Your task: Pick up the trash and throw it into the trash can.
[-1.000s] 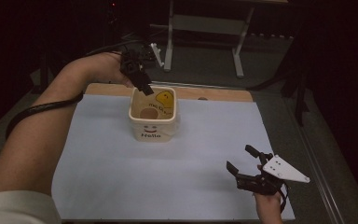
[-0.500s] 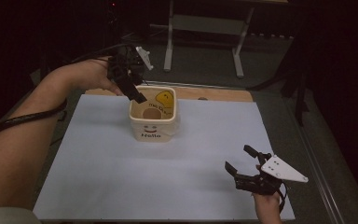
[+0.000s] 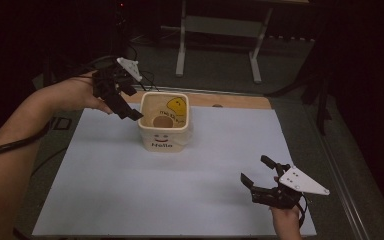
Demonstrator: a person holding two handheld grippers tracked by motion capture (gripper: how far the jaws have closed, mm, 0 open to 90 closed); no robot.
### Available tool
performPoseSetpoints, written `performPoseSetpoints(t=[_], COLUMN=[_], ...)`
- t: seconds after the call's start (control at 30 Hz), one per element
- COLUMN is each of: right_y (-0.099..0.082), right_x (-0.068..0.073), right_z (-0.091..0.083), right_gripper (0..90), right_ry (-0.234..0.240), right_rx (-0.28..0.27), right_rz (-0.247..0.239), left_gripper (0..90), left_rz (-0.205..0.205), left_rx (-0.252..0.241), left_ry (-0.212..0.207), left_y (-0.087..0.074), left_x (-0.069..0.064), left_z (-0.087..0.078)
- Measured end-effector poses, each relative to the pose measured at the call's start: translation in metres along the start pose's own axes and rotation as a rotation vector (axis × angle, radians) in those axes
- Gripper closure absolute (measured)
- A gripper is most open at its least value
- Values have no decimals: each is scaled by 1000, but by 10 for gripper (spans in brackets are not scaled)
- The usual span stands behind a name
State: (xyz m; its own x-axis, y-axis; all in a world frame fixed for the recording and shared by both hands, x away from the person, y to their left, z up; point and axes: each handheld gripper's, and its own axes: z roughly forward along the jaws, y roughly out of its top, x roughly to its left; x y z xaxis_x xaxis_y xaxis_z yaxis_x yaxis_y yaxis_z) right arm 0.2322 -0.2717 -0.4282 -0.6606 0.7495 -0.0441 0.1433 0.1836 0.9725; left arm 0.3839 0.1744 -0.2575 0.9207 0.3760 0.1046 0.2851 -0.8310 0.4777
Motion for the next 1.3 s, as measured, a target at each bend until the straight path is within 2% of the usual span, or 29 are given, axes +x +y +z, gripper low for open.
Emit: performPoseSetpoints(t=[0.33,0.63,1.03,1.17,1.2,1.3], right_y=[0,0,0,0,0,0], right_x=[1,1,1,2,2,2], right_z=[1,2,2,3,3,2], right_gripper=[135,135,135,135,135,135], right_ry=[0,0,-1,2,1,1], right_rx=[4,6,8,11,10,8], right_rz=[-2,-5,-3,-1,-5,-6], left_gripper=[152,152,152,152,152,127], left_rz=[-41,-62,-79,-84,-90,-99], left_rx=[-55,-75,-128,-143,-154,-165], left_ry=[5,2,-1,-15,-33,-49], left_y=[-37,-67,-93,-102,-106,-113], left_x=[-8,-18,-38,-43,-44,-45], left_z=[-4,0,6,11,13,17])
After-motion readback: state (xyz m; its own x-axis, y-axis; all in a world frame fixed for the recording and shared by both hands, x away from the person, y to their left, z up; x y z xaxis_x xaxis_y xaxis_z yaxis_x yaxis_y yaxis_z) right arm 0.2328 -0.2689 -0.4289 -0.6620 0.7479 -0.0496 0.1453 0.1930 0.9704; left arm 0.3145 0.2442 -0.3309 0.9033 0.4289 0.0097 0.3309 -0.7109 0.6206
